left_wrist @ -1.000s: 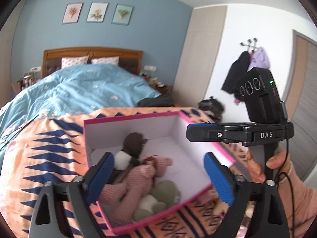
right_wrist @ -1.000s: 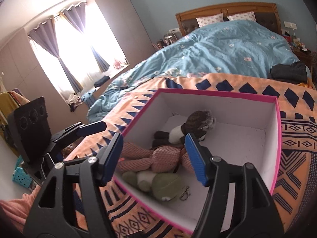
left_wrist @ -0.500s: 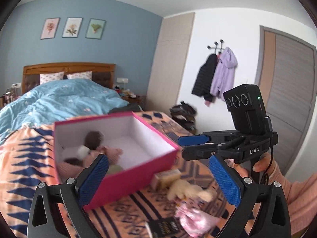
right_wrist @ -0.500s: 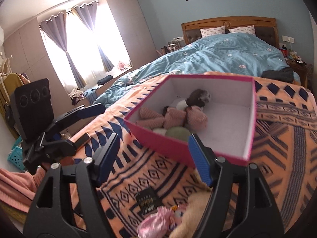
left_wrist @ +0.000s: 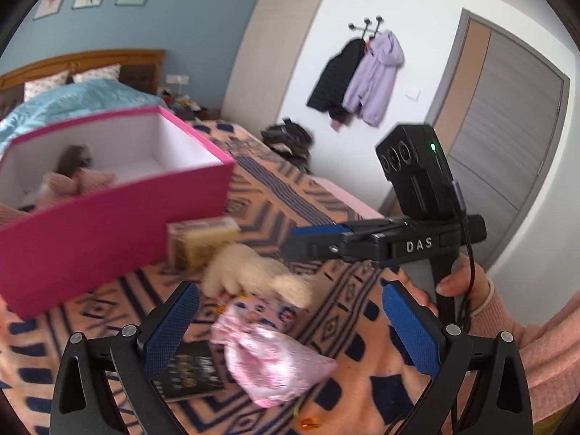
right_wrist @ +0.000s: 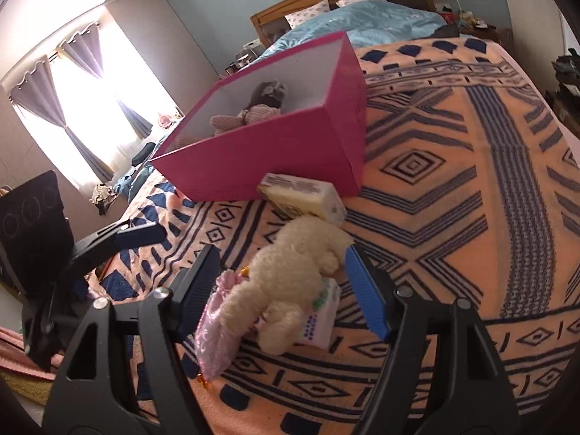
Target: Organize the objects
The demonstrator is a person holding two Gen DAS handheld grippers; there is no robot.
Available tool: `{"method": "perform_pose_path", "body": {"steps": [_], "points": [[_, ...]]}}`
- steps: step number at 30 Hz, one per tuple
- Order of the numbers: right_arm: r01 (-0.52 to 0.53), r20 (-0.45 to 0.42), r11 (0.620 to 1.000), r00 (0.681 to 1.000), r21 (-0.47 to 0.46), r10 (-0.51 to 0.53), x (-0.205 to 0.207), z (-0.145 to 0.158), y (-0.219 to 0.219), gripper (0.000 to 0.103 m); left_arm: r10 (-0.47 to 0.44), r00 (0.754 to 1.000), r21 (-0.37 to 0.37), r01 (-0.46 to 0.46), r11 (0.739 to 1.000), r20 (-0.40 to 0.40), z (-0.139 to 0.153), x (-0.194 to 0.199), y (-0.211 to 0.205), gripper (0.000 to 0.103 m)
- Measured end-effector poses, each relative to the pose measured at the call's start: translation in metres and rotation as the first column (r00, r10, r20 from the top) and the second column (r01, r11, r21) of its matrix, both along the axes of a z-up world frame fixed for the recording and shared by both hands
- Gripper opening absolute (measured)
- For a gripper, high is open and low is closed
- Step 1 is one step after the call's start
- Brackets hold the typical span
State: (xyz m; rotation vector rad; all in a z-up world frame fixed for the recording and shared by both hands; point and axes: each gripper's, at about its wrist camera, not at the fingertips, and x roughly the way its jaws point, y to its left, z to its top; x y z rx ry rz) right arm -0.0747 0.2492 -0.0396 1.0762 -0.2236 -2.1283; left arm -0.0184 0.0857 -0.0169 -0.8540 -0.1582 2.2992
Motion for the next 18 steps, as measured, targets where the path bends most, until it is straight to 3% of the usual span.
{"method": "perform_pose_path", "body": {"steps": [6, 14, 18], "points": [[0.004, 0.044, 1.000, 0.999, -0.025, -0.003, -0.007, -0.016, 0.003, 0.073, -0.032, 0.996, 0.038, 0.028, 0.999, 0.085, -0.014, -0.010, 0.014, 0.092], [-0.003, 0.103, 0.998, 0.995, -0.068, 0.010, -0.015, -0.032, 0.004, 0.072, -0.040, 0.981, 0.061, 0.029, 0.998, 0.188, -0.029, -0.025, 0.021, 0.059], [-0.022, 0.147, 0.995, 0.989, -0.093, 0.036, -0.019, -0.042, 0.000, 0.061, -0.027, 0.972, 0.058, 0.014, 0.998, 0.233, -0.038, -0.030, 0.020, 0.045]]}}
